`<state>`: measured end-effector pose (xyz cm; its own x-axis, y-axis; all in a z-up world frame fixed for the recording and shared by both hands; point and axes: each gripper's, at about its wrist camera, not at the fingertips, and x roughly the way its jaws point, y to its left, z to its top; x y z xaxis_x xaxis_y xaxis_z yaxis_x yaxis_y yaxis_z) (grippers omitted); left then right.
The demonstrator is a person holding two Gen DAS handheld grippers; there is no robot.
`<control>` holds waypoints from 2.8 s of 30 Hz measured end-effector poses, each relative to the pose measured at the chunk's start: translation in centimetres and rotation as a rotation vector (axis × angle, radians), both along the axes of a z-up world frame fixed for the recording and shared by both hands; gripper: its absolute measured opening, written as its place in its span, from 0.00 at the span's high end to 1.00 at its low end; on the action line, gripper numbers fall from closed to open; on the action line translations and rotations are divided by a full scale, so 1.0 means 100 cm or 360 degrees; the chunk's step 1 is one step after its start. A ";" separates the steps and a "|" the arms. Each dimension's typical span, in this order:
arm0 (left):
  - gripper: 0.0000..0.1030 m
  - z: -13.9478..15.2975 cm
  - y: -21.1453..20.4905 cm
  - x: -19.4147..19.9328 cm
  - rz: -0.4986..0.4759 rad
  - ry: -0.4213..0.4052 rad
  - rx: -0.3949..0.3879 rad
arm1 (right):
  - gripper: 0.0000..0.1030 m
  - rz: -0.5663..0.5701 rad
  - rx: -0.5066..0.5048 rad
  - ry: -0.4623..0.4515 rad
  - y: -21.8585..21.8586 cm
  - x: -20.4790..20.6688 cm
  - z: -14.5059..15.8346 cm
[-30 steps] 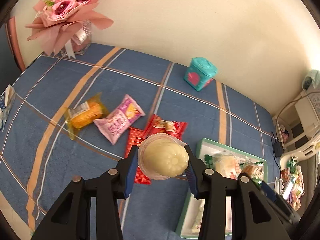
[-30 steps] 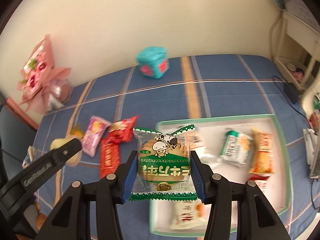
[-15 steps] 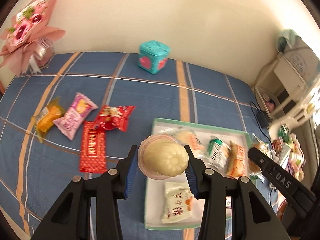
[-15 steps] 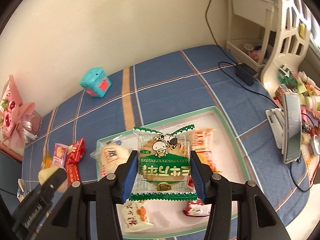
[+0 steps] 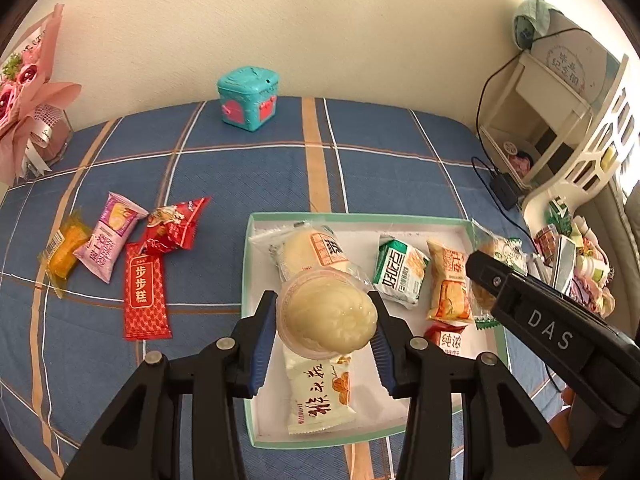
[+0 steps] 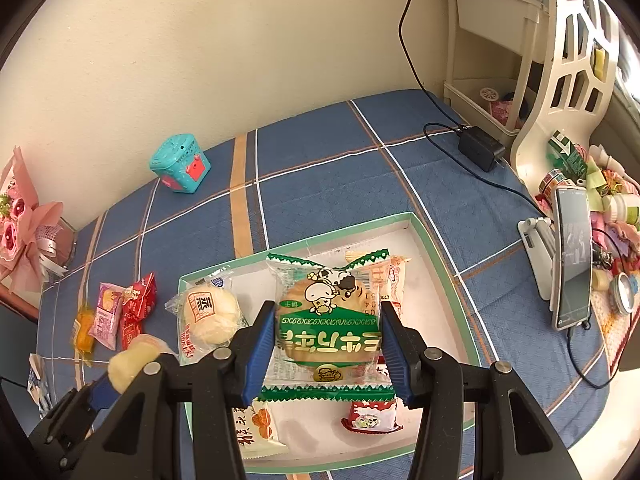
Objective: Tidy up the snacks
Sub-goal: 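Carry the cream pastry and green-wrapped cake over the white tray, then open both grippers to drop the pastry and cake into the tray, then move both open grippers back toward the remaining snacks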
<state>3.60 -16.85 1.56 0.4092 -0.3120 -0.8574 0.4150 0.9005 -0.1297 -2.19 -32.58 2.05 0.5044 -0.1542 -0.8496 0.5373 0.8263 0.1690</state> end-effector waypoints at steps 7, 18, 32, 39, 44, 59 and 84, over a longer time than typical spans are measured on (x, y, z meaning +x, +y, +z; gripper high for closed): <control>0.56 -0.018 -0.011 -0.003 -0.0028 0.0060 0.0084 | 0.48 0.0016 0.0062 0.0121 0.000 0.008 -0.024; 0.56 -0.057 -0.025 -0.003 -0.0047 0.0210 0.0183 | 0.48 0.0080 0.0142 0.0301 0.008 0.018 -0.066; 0.56 -0.089 -0.023 0.008 0.0007 0.0327 0.0244 | 0.46 0.0119 0.0160 0.0420 0.016 0.026 -0.094; 0.55 -0.093 -0.024 0.009 0.0024 0.0341 0.0248 | 0.43 0.0124 0.0152 0.0429 0.019 0.031 -0.095; 0.45 -0.087 -0.022 0.012 0.0033 0.0339 0.0242 | 0.36 0.0109 0.0166 0.0414 0.017 0.031 -0.093; 0.37 -0.030 -0.007 0.004 -0.0022 0.0222 0.0035 | 0.27 0.0020 0.0036 0.0151 0.002 0.011 -0.026; 0.38 -0.004 0.084 0.045 0.0435 0.0130 -0.0146 | 0.27 0.0073 -0.0001 0.0115 0.021 0.016 -0.019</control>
<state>8.08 -8.43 1.16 0.4195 -0.2775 -0.8643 0.1439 0.9604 -0.2385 -0.59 -30.45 0.18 0.4483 -0.1330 -0.8839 0.5097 0.8504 0.1306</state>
